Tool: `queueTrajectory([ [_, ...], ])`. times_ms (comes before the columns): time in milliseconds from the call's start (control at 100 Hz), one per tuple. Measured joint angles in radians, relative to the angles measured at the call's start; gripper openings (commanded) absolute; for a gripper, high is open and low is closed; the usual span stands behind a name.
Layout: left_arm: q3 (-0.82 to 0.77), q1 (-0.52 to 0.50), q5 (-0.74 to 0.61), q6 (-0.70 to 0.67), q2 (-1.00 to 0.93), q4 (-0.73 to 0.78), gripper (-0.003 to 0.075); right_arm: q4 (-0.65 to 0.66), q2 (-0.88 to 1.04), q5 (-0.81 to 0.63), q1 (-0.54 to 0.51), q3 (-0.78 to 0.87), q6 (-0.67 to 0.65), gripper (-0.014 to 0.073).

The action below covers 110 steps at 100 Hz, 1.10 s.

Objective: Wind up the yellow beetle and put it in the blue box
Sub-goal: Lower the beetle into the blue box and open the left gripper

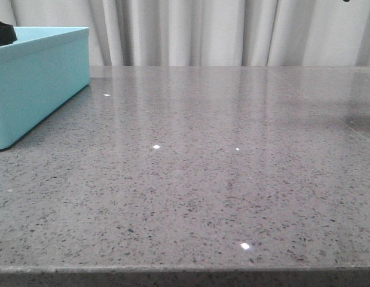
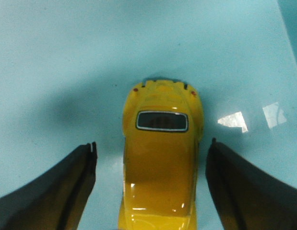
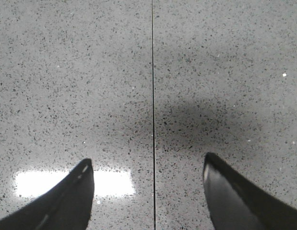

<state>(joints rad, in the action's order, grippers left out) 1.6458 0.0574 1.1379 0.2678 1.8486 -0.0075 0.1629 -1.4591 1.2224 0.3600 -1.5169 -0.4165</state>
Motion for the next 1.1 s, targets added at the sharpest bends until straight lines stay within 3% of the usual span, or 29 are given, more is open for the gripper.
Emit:
queueTrajectory([
  [190,0.043,0.0,0.007,0.0,-0.06,-0.016,0.0429,0.0,0.007,-0.007,0.0,0.0,0.049,0.0489],
  [430,0.042,0.0,0.002,0.0,-0.223,-0.026,0.0161,0.0,0.067,-0.03,0.0,0.0,0.082,0.048],
  [510,0.021,0.0,-0.005,0.0,-0.277,-0.028,0.0077,0.0,0.086,-0.03,0.0,0.0,0.086,0.0427],
  [610,-0.02,0.0,-0.022,0.012,-0.345,-0.045,-0.0017,0.0,0.113,-0.032,0.0,0.006,0.088,0.028],
  [770,-0.113,0.0,-0.034,0.014,-0.46,-0.058,-0.0019,0.0,0.173,-0.032,0.0,0.04,0.09,0.0021],
  [860,-0.185,0.0,-0.055,0.014,-0.531,-0.06,-0.0018,0.0,0.214,-0.035,0.0,0.069,0.09,-0.0076],
  [1100,-0.423,0.0,-0.164,0.015,-0.739,-0.101,-0.0019,0.0,0.351,-0.096,0.0,0.193,0.09,-0.0066],
])
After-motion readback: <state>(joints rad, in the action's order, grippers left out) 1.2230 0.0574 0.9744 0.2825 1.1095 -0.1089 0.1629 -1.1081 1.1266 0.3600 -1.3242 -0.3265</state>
